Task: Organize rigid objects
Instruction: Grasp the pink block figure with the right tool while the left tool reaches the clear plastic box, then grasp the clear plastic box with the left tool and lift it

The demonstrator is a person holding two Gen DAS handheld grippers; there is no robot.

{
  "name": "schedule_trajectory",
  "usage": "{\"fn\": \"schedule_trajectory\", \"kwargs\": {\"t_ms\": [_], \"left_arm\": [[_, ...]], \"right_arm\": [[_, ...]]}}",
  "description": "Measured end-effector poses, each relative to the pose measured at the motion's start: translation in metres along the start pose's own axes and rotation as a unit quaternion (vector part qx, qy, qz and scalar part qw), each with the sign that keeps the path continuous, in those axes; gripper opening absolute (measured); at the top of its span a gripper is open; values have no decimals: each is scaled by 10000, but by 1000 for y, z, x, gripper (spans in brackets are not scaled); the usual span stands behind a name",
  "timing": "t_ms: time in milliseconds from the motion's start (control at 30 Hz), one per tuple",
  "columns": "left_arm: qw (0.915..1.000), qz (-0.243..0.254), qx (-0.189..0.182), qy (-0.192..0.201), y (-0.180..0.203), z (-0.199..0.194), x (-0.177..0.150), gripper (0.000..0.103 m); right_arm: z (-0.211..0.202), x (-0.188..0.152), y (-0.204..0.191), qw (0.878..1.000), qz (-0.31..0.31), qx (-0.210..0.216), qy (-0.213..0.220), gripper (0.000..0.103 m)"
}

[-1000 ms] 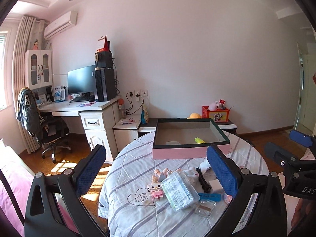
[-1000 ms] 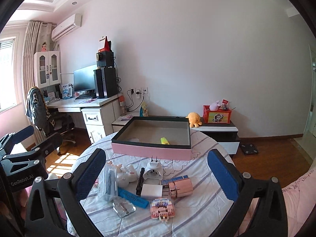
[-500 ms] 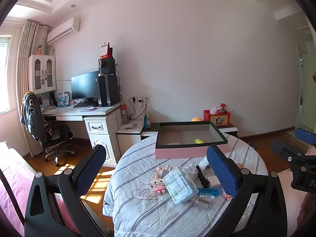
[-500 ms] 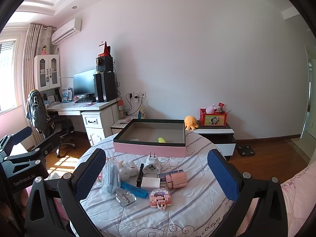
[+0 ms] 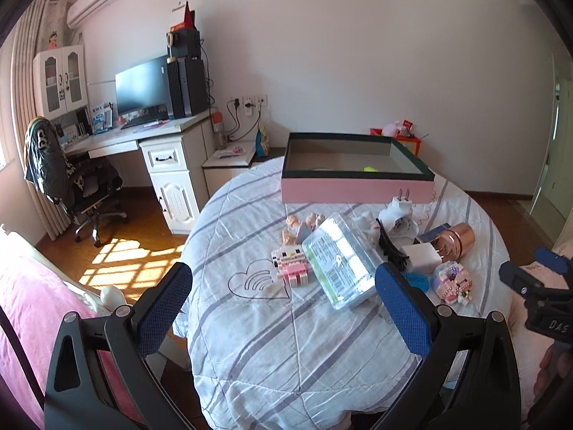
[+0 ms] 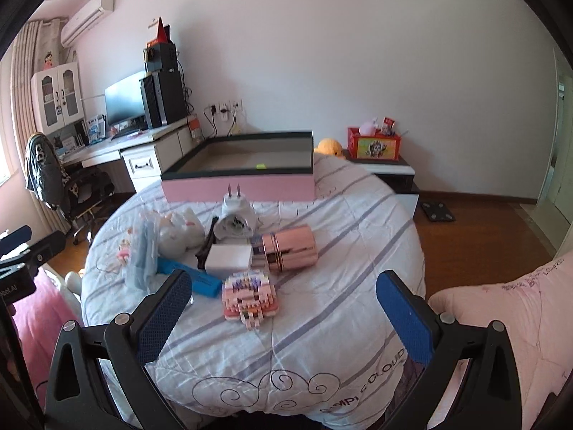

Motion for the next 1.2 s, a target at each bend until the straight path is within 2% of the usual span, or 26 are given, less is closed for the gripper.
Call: {"fn": "schedule_trajectory", "kwargs": {"t_ms": [67,133,267,367,433,467,767,867,967,1067,1200], "left_arm": [[9999,5,-26,-137,3,9,-5,103],[9997,58,-41,-231,7,15,-9,103],[9993,30,-114,-368,10,25,-14,103],[9985,-61,-228,-500,16,36,-14,103],[9978,-95,-247,-604,21,44,-14,103],[9976,-78,-256,-631,25,48,-14,103],[9943,162,22,-1051,59,94,-17,103],[9927,171,258,-1169,58,107,-18,103],[9933,-4,80,-1151,54,108,-15,101],[9927,-192,-241,-1167,47,107,-17,87],[9889,-334,-473,-1370,34,109,-28,67]], "right_arm": [[23,-15,-4,9994,38,164,-287,103],[43,-24,-8,9987,-52,129,-482,103],[67,-29,-10,9980,-139,183,-581,100],[80,-28,-11,9970,-222,327,-663,84],[82,-28,-14,9963,-359,449,-633,60],[81,-28,-14,9963,-399,467,-608,55],[77,-27,-3,9959,-318,657,-530,55],[79,-26,-3,9956,-305,724,-517,55],[80,-25,-2,9953,-284,769,-509,55],[80,-24,-2,9953,-289,771,-503,55],[79,-24,-3,9955,-301,744,-496,55]]}}
Point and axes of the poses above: each gripper's, at about its wrist camera, not at the fingertips, and z roughly the way its jaws point, y to its right, x to its top, the point moved 10 cm from there along z, roughly the way its jaws point, and after that the axes turned 5 degrees about -y, right-handed, at the moved point
